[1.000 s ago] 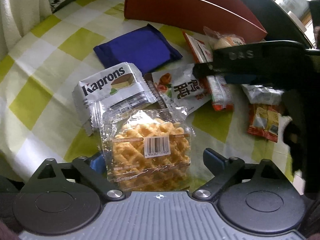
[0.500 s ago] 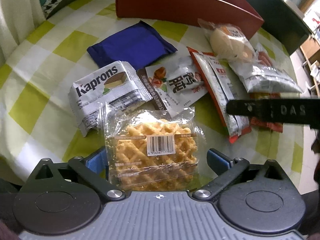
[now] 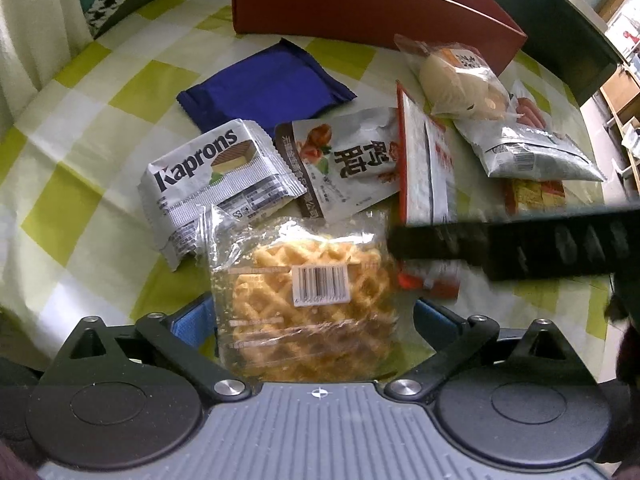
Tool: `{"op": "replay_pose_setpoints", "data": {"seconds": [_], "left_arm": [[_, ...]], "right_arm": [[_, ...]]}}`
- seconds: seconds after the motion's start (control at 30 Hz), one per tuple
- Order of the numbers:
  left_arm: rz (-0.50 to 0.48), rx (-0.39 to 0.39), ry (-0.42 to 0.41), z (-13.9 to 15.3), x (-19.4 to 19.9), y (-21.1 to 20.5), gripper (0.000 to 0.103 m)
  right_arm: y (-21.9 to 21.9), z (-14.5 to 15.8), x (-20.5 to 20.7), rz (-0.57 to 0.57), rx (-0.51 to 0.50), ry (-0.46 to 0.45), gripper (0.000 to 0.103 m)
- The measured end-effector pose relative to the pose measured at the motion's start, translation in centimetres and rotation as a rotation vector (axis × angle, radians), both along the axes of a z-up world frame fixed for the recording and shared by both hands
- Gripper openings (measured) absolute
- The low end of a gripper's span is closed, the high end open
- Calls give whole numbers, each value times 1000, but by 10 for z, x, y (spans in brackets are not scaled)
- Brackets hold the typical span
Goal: Organize snacks
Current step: 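Move the right tool over the red-and-white stick snack packet and grasp it, then lift the stick snack packet with the right tool while the left tool lifts the waffle bag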
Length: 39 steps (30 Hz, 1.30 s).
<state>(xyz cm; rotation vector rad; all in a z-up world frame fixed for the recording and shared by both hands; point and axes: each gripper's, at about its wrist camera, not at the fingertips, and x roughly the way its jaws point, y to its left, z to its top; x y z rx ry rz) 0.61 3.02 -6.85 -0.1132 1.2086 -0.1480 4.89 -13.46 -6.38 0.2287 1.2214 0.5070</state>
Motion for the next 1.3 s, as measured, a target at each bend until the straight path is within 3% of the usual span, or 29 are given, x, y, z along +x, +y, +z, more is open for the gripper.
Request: {"op": "replay_pose_setpoints", "data": {"seconds": [0.17, 0.3, 0.43, 0.63, 0.67, 0.7, 0.73, 0.83, 0.93, 0.97, 1.0, 1.07, 1.17, 1.3], "left_arm": [[2, -4, 3, 0, 1, 2, 103], [-17, 28, -3, -1, -1, -4, 103], [-17, 50, 0, -2, -5, -4, 103], [-6, 44, 10, -1, -6, -2, 103], [-6, 40, 11, -1, -6, -1, 103], [-7, 38, 11, 0, -7, -1, 103], [-8, 36, 12, 0, -5, 0, 103], [-4, 31, 12, 0, -5, 2, 103], [-1, 35, 12, 0, -4, 1, 103], [2, 34, 13, 0, -4, 0, 103], [6, 32, 15, 0, -4, 0, 103], [13, 29, 18, 1, -4, 0, 103], [14, 38, 18, 0, -5, -3, 103], [12, 54, 26, -1, -6, -6, 103]], "right_arm": [[-3, 0, 12, -115, 22, 12, 72], [18, 0, 12, -105, 2, -50, 102], [24, -7, 6, -125, 19, -117, 103], [12, -5, 20, -114, 54, -49, 103], [15, -2, 20, -112, 15, -59, 92], [16, 0, 18, -101, -27, -80, 66], [17, 2, 17, -80, -69, -107, 54], [11, 1, 13, -61, -42, -98, 52], [8, 8, 5, -36, -86, -131, 47], [5, 12, 1, -29, -93, -145, 39], [1, 16, -1, -25, -72, -148, 22], [-7, 25, -5, -30, -55, -156, 14], [-12, 20, -8, -32, -123, -148, 15], [-18, 10, -10, -28, -125, -83, 21]]}}
